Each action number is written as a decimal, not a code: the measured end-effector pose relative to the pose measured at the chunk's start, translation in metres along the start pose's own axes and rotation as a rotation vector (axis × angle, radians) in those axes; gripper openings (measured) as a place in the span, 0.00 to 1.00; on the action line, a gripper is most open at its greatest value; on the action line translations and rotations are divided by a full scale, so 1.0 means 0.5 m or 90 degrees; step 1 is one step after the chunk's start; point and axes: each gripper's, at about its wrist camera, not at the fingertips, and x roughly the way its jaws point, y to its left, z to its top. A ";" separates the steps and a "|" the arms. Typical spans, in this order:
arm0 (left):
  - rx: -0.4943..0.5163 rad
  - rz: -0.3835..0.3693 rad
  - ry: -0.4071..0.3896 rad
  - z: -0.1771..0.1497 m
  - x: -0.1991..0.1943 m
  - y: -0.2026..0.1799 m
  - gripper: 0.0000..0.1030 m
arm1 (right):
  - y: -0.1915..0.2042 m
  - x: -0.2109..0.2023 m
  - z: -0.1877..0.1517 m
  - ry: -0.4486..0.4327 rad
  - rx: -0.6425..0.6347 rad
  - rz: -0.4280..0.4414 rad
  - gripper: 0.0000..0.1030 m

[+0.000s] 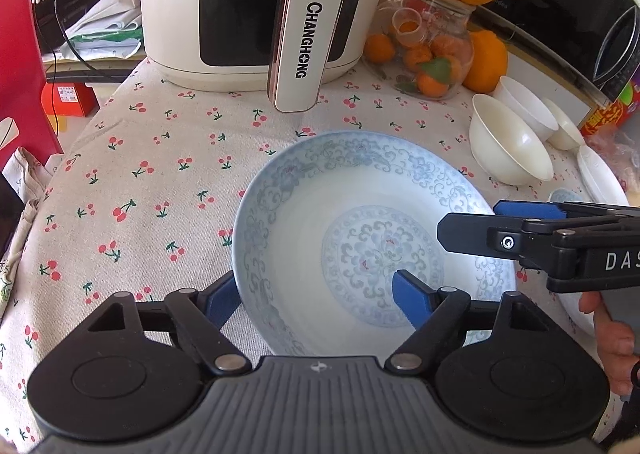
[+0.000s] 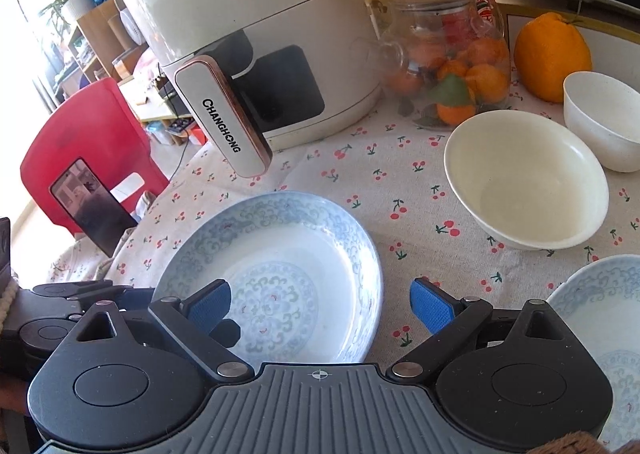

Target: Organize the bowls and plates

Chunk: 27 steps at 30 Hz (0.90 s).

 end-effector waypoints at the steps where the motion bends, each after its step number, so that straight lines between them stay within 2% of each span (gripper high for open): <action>1: -0.002 -0.002 0.000 0.000 0.000 0.000 0.74 | -0.001 0.002 0.001 0.001 0.000 0.003 0.95; 11: -0.019 -0.003 -0.001 0.002 -0.003 0.008 0.64 | -0.004 0.033 0.001 0.017 0.010 0.004 0.91; 13: -0.011 0.003 -0.002 0.002 -0.001 0.008 0.59 | -0.004 0.036 0.001 0.018 0.008 0.002 0.86; 18: 0.001 0.026 -0.011 -0.001 -0.002 0.006 0.50 | -0.009 0.040 0.000 0.024 0.018 0.003 0.59; 23: -0.006 0.043 -0.024 -0.003 -0.004 0.011 0.41 | -0.023 0.034 0.001 0.015 0.035 -0.021 0.36; 27: -0.025 0.037 -0.029 0.000 -0.006 0.020 0.31 | -0.036 0.026 0.001 0.011 0.069 -0.024 0.33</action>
